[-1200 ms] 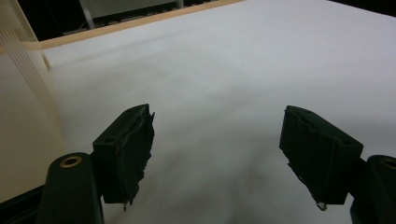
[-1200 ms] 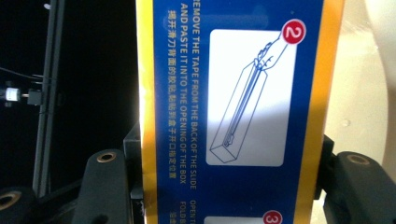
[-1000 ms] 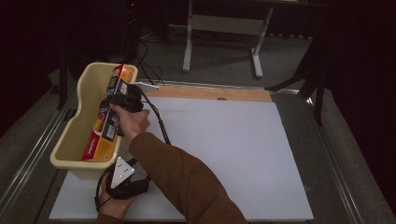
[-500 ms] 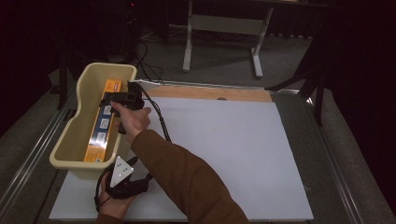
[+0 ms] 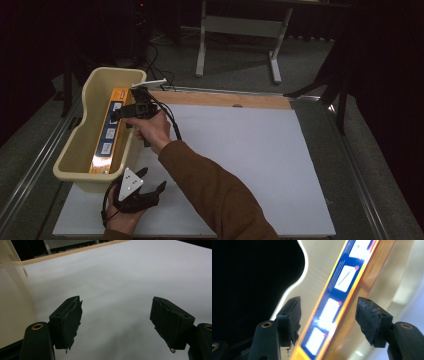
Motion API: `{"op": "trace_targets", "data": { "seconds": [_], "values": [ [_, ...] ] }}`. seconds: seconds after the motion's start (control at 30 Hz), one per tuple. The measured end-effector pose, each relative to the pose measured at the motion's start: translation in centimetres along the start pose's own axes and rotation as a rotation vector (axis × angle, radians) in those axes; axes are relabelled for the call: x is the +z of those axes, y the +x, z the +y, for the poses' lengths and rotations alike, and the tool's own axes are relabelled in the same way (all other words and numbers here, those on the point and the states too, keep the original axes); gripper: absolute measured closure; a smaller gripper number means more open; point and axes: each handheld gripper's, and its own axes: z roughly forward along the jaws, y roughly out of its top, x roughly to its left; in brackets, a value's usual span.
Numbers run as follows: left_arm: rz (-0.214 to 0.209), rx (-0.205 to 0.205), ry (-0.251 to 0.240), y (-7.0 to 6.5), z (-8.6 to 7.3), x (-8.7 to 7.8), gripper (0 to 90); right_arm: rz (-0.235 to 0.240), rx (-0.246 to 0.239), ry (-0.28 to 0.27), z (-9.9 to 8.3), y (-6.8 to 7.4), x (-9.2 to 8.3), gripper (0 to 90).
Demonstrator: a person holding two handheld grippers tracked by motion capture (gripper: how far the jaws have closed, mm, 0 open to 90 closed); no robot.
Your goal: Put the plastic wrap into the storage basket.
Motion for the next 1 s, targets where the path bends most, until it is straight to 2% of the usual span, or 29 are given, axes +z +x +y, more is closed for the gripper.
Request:
{"op": "trace_targets", "data": {
  "seconds": [0.03, 0.07, 0.1, 0.17, 0.23, 0.37, 0.57, 0.67, 0.87, 1.0],
  "values": [
    [0.0, 0.0, 0.0, 0.0, 0.0, 0.0, 25.2, 0.0, 0.0, 0.0, 0.0, 0.0, 0.0, 35.3],
    [0.002, -0.001, 0.0, 0.0, 0.0, 0.0, 25.2, -0.016, -0.051, -0.013, -0.1, 0.0, -0.3, 34.9],
    [0.003, 0.0, 0.0, 0.0, 0.0, 0.0, 25.2, -0.058, -0.161, -0.022, -0.5, 0.1, -1.0, 34.8],
    [0.005, -0.001, -0.001, 0.0, 0.0, 0.0, 25.2, -0.091, -0.259, -0.026, -0.9, 0.0, -1.7, 34.4],
    [0.005, 0.001, 0.002, 0.0, 0.0, 0.1, 25.2, -0.118, -0.334, -0.026, -1.4, -0.2, -2.5, 34.4],
    [0.005, 0.005, 0.0, -0.1, 0.1, 0.1, 25.2, -0.149, -0.445, -0.01, -2.4, -1.0, -4.6, 35.4],
    [0.007, 0.014, 0.003, -0.2, 0.2, 0.2, 25.2, -0.237, -0.586, 0.017, -4.7, -2.4, -8.1, 36.0],
    [0.004, 0.017, 0.004, -0.3, 0.3, 0.2, 25.2, -0.275, -0.637, 0.006, -6.0, -3.2, -9.7, 35.8],
    [-0.001, 0.02, 0.005, -0.4, 0.3, 0.3, 25.2, -0.3, -0.645, -0.029, -9.0, -5.7, -12.5, 34.4],
    [0.006, 0.018, 0.006, -0.2, 0.3, 0.2, 25.1, -0.316, -0.58, -0.068, -11.2, -7.9, -13.8, 33.1]
  ]
}}
